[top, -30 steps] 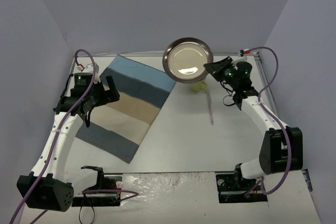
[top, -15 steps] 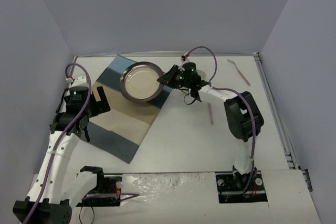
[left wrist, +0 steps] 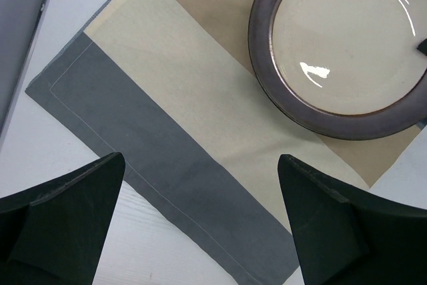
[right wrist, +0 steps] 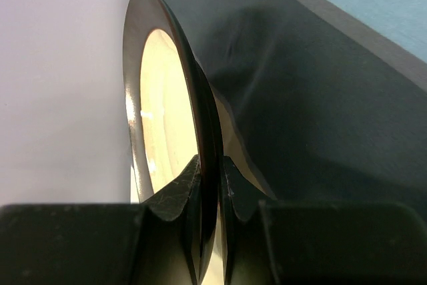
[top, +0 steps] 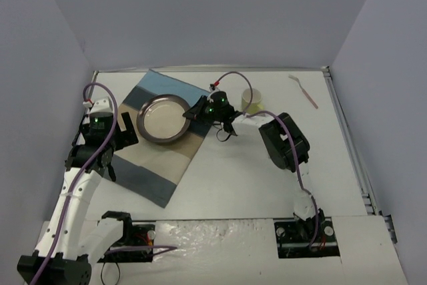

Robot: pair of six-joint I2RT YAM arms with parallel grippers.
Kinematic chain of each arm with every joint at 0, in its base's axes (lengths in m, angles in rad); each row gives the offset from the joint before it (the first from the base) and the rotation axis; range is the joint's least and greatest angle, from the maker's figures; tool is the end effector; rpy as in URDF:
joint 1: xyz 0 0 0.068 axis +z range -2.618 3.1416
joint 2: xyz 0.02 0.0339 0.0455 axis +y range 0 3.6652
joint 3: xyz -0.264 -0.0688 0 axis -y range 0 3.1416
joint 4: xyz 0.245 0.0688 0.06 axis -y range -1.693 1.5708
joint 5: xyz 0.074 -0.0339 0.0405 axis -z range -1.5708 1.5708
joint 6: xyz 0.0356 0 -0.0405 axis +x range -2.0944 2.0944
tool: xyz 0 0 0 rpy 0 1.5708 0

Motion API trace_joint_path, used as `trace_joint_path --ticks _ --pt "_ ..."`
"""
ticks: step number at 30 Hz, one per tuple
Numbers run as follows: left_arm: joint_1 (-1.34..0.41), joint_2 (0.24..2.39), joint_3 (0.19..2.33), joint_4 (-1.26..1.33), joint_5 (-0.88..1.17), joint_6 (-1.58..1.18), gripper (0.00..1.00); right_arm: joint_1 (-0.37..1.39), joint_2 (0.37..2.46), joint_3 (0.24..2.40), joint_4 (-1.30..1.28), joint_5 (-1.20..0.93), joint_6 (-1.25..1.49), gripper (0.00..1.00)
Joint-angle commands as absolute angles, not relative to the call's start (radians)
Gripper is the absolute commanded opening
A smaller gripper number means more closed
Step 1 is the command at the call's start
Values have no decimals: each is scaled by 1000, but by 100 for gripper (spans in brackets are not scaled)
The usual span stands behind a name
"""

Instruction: Set the dinner table for one person

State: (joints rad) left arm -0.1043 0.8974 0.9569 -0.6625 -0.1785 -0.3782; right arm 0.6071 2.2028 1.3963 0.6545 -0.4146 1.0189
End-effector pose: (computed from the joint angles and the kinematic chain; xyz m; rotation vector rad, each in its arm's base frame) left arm 0.1858 -0.0131 0.3325 -0.3958 2.1276 -0.0836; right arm 0.3977 0.2937 0.1750 0.0539 1.9778 1.4956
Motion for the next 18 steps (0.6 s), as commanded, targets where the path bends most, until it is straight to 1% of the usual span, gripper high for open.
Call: trace_joint_path --ticks 1,18 --pt "-99 892 971 -617 -196 -368 97 630 2184 1519 930 -414 1091 0" --pt "-99 888 969 -617 -186 -367 97 661 2279 1517 997 -400 1149 0"
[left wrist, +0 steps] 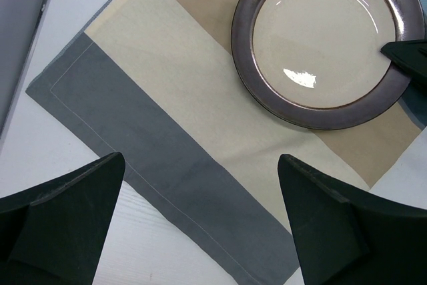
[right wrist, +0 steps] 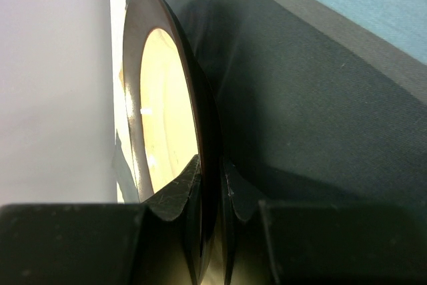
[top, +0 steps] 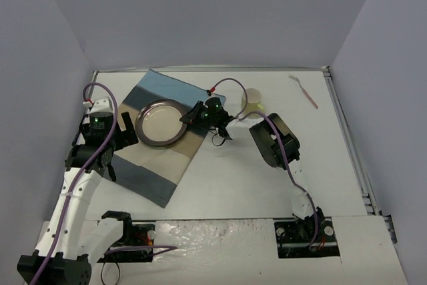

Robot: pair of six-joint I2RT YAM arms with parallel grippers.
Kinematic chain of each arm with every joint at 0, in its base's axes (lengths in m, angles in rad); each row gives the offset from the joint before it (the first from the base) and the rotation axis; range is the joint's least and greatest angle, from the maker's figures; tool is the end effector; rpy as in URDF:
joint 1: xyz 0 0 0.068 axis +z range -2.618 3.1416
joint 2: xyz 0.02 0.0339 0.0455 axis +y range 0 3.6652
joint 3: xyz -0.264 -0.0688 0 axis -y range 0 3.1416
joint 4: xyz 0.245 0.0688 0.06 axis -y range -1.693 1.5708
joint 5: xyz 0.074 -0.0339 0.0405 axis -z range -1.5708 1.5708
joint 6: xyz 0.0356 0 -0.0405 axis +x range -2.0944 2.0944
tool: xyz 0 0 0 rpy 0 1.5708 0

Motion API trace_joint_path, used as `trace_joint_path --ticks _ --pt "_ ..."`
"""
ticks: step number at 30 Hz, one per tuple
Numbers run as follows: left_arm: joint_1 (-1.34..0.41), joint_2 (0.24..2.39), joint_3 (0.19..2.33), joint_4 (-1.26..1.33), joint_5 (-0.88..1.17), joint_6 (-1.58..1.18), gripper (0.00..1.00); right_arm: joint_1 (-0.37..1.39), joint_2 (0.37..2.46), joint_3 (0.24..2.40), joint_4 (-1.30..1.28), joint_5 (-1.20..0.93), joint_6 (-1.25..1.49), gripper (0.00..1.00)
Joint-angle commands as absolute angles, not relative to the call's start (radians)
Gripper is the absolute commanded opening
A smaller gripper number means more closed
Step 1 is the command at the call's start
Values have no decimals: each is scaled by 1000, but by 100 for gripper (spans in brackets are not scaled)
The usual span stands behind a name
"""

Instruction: Set the dinner table for one person

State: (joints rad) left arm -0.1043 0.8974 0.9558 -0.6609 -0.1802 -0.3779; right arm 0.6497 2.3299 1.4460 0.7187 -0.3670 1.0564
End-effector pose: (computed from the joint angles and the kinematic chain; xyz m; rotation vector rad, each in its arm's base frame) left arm 0.1859 -0.0130 0.3323 -0.3964 2.1267 -0.0818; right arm 0.3978 0.3182 0.1360 0.0949 2.0006 1.5040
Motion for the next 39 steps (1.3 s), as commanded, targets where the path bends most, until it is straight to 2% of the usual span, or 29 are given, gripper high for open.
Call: trace_joint_path --ticks 1,32,34,36,39 --pt "-99 888 969 -617 -186 -367 97 662 2279 1510 1003 -401 1156 0" --pt "-98 879 968 -618 -184 -368 97 685 2254 1433 992 -397 1169 0" --pt "-98 877 968 -618 -184 -368 97 684 2253 1417 986 -397 1161 7" --pt "-98 876 968 -619 -186 -367 97 684 2246 1404 972 -399 1139 24" --pt "-98 876 968 -618 -186 -367 97 684 2217 1389 909 -385 1083 40"
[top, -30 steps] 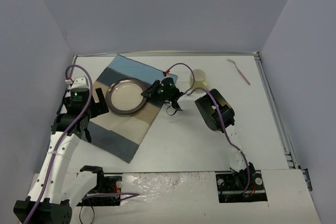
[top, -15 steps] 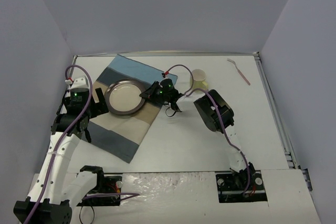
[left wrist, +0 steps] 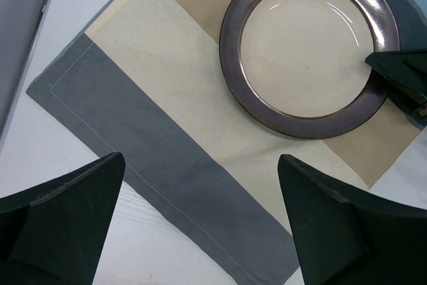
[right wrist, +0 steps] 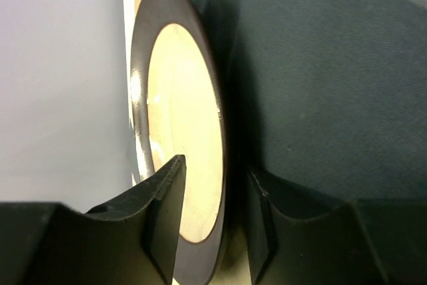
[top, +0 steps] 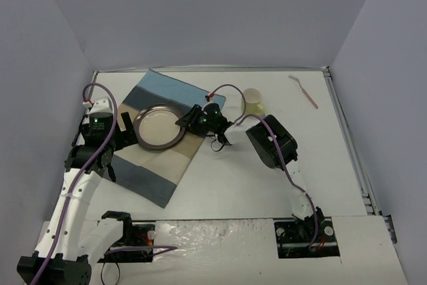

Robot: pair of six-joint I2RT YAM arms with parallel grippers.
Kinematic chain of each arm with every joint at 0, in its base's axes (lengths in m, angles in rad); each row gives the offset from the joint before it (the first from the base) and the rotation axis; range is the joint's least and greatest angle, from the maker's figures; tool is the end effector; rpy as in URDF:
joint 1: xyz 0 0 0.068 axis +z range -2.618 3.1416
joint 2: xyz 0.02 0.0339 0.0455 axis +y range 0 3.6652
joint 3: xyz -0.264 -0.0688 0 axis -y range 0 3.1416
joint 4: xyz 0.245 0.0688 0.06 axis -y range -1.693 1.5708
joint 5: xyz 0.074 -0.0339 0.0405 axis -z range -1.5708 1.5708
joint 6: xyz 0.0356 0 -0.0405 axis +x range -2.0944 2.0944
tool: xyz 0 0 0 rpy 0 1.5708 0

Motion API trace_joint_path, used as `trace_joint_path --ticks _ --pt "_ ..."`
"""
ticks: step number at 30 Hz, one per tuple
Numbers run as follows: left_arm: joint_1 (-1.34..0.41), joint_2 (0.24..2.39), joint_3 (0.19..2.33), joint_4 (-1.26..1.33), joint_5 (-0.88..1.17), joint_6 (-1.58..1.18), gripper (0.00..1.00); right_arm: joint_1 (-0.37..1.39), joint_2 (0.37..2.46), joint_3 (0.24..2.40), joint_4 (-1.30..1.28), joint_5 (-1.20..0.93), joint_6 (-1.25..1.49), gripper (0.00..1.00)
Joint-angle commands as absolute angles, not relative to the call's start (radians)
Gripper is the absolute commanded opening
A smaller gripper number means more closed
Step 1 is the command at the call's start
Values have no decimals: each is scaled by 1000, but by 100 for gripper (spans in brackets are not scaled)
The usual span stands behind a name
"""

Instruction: Set the dinner table for one person

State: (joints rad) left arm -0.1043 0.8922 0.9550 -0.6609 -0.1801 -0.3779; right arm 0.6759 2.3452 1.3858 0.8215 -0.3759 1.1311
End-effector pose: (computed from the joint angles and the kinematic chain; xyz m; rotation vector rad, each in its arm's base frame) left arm 0.1848 -0.0129 0.3329 -0.3961 2.1224 -0.0832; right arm 0.3823 0.3233 0.1213 0.1272 2.0008 1.5857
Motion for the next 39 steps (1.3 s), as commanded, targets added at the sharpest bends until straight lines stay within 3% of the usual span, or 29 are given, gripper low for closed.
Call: trace_joint_path --ticks 1,7,15,22,28,33,39 --pt "-97 877 968 -618 -186 -367 97 684 2199 1387 861 -366 1041 47" --pt "-97 875 968 -618 -184 -367 97 677 2094 1382 652 -253 853 62" --pt "-97 880 965 -612 -144 -367 97 673 1921 1324 452 -102 619 67" --pt "-97 887 969 -603 -113 -365 97 729 1762 1184 433 -248 417 61" --pt "-96 896 969 -597 -95 -362 97 851 1752 1101 461 -334 290 46" --pt "-95 909 972 -595 -90 -366 97 957 1807 1090 533 -345 212 24" --pt "-91 906 971 -600 -98 -367 97 1017 1913 1112 542 -365 153 17"
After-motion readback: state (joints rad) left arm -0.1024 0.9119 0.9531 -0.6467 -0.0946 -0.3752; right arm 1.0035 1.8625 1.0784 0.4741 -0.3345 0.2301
